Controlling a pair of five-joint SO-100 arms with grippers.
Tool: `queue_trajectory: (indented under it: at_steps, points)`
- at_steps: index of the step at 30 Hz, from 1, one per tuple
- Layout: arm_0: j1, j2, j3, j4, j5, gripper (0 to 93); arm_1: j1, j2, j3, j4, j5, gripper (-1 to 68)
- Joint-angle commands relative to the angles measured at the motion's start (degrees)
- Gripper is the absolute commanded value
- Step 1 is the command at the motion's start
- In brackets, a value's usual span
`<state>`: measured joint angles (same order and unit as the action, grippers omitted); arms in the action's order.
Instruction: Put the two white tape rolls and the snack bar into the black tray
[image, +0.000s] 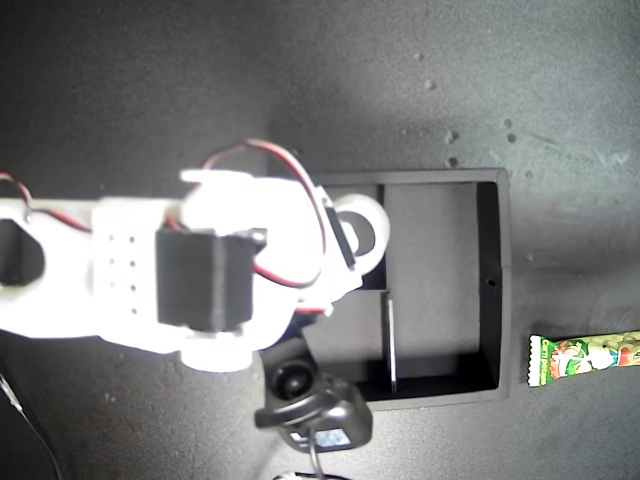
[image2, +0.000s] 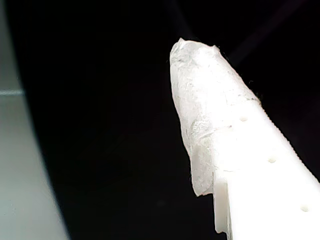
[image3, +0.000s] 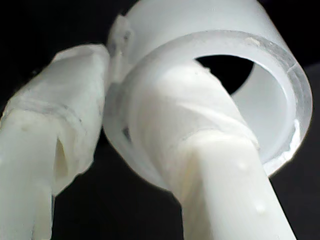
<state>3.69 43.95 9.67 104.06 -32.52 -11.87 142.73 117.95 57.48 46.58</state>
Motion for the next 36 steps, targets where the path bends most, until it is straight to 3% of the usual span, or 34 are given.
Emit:
queue_trajectory:
  at_steps: [1, 8, 14, 17, 22, 27, 30, 32, 34, 36]
  points:
    - [1.3, -0.2, -2.1, 1.0, -1.5, 0.4, -4.9, -9.5, -14.8, 6.4, 14.3, 25.6]
    - [0.8, -3.5, -0.2, 1.0, -3.2, 0.8, -14.5, -9.5, -0.6, 8.6, 45.0, 26.8]
    - [0.8, -2.8, 3.8, 1.1, -4.7, 14.3, -23.6, -9.2, 8.0, 5.6, 64.6, 29.3]
    - [1.1, -1.0, 5.2, 1.1, -5.1, 17.6, -27.2, -9.2, 13.7, -0.2, 70.8, 29.8]
    - [-1.2, 10.1, 8.3, 1.1, -6.9, 15.3, -30.1, -9.2, 27.5, -14.7, 74.7, 28.0]
    - [-3.9, 36.5, 19.2, 1.1, -19.2, 15.0, -30.7, -9.2, 37.5, -24.4, 74.3, 25.5]
    - [1.8, 49.2, 26.7, 0.9, -27.0, 15.1, -30.6, -9.2, 39.7, -25.1, 74.6, 23.3]
    - [8.4, 53.7, 33.2, 0.4, -32.3, 14.8, -29.8, -9.4, 40.2, -25.3, 74.8, 15.1]
    - [15.4, 56.4, 44.1, -3.3, -37.6, 14.7, -28.7, -9.7, 39.6, -24.5, 75.1, 2.4]
    - [20.6, 56.0, 53.7, -7.3, -41.8, 14.8, -27.8, -9.1, 36.7, -19.2, 78.2, -0.3]
